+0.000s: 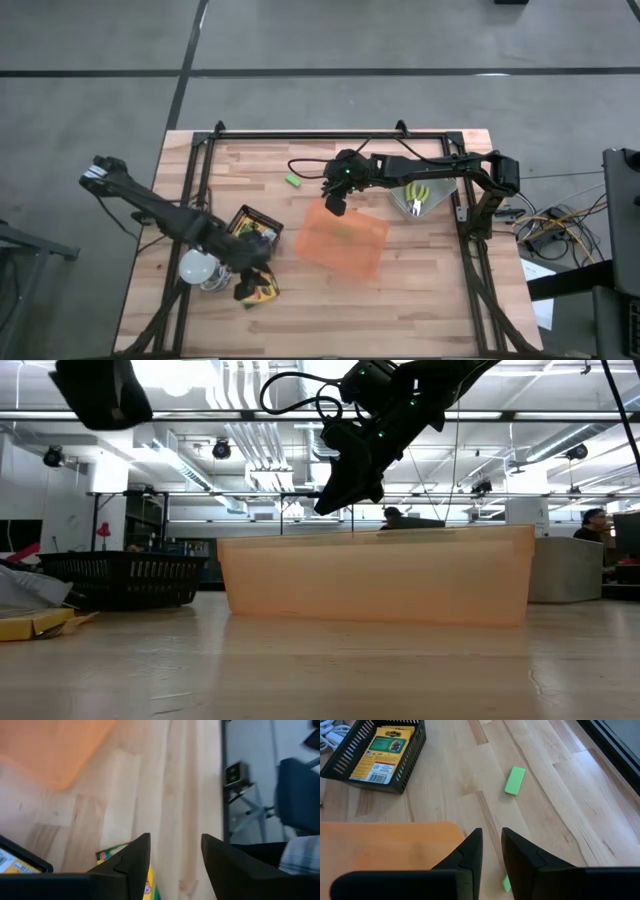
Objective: Pick & Place School Supplies
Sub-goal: Move the yellow crayon box to the middle bottom of the table
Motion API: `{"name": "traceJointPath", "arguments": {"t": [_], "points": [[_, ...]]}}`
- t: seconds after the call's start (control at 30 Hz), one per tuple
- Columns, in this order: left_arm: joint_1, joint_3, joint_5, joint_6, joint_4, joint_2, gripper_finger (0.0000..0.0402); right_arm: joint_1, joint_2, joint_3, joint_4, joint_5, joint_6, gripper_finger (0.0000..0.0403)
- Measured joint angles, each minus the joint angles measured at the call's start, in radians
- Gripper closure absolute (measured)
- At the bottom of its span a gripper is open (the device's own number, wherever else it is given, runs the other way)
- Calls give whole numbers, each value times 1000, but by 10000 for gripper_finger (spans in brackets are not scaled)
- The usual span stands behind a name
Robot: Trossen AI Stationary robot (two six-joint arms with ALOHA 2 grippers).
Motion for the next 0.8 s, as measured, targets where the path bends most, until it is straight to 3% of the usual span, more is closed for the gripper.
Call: {"name": "traceJointPath", "arguments": {"t": [0.4,0.6,0.73,0.8], "points": [[0,-4,-7,52,1,-79,220,0,0,0,0,0,0,319],[0,-14,-13,-113,8,-74,220,0,0,0,0,0,6,323],[-13,-39,-14,-202,9,-74,220,2,0,0,90,-74,285,331],[-20,-59,-15,-247,9,-73,220,11,0,0,192,-159,332,334]]}}
